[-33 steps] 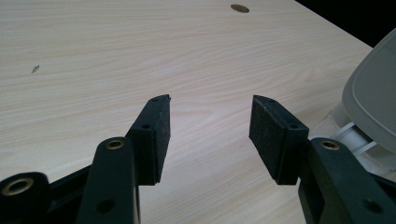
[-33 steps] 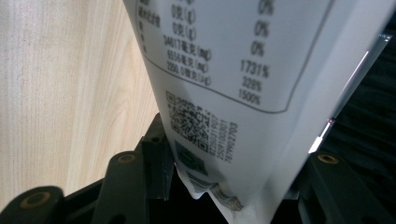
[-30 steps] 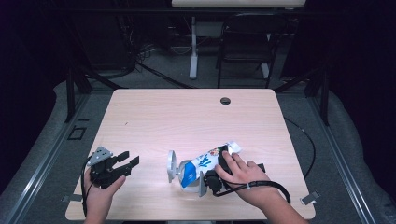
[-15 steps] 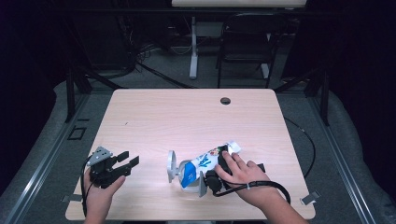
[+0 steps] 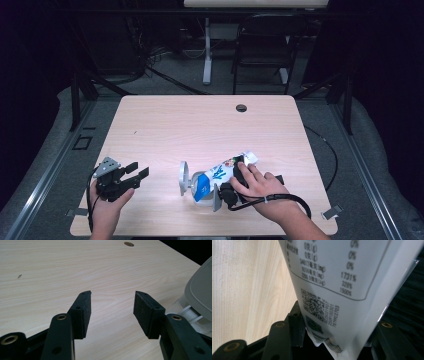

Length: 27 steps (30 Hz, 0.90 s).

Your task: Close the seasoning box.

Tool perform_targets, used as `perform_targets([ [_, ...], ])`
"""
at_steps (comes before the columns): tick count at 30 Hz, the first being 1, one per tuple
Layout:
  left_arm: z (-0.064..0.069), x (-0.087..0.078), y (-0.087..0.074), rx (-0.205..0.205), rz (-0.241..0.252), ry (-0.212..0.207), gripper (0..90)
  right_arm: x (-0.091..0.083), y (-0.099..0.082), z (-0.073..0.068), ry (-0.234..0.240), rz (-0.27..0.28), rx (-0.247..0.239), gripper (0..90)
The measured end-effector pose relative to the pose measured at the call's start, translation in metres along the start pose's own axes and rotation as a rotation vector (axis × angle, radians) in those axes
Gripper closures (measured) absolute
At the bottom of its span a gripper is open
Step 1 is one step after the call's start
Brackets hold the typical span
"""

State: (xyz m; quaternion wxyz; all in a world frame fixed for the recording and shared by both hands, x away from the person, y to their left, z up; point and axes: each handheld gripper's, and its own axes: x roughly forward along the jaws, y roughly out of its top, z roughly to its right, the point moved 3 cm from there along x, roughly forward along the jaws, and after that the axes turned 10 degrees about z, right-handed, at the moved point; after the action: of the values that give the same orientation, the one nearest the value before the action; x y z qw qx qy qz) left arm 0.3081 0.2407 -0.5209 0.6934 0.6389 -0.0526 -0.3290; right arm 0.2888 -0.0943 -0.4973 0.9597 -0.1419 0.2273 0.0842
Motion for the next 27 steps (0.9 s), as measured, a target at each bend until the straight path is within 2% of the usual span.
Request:
perform_targets([
  [17,-0.0005,-0.0003,0.0003,-0.001,0.002,0.001,48.8,-0.0014,0.0012,0.002,-0.007,-0.015,-0.028,51.6],
  [20,-0.0003,-0.0002,0.0003,-0.001,0.003,0.001,48.8,0.0002,0.0008,0.0009,-0.006,0.004,-0.014,51.7],
  [21,-0.0003,-0.0001,0.0002,-0.001,0.002,0.001,48.8,-0.0014,0.0012,0.0022,-0.008,-0.016,-0.031,51.7],
  [27,-0.0003,-0.0002,0.0002,-0.001,0.002,0.001,48.8,-0.0003,0.0011,0.0017,-0.01,-0.001,-0.028,51.8],
])
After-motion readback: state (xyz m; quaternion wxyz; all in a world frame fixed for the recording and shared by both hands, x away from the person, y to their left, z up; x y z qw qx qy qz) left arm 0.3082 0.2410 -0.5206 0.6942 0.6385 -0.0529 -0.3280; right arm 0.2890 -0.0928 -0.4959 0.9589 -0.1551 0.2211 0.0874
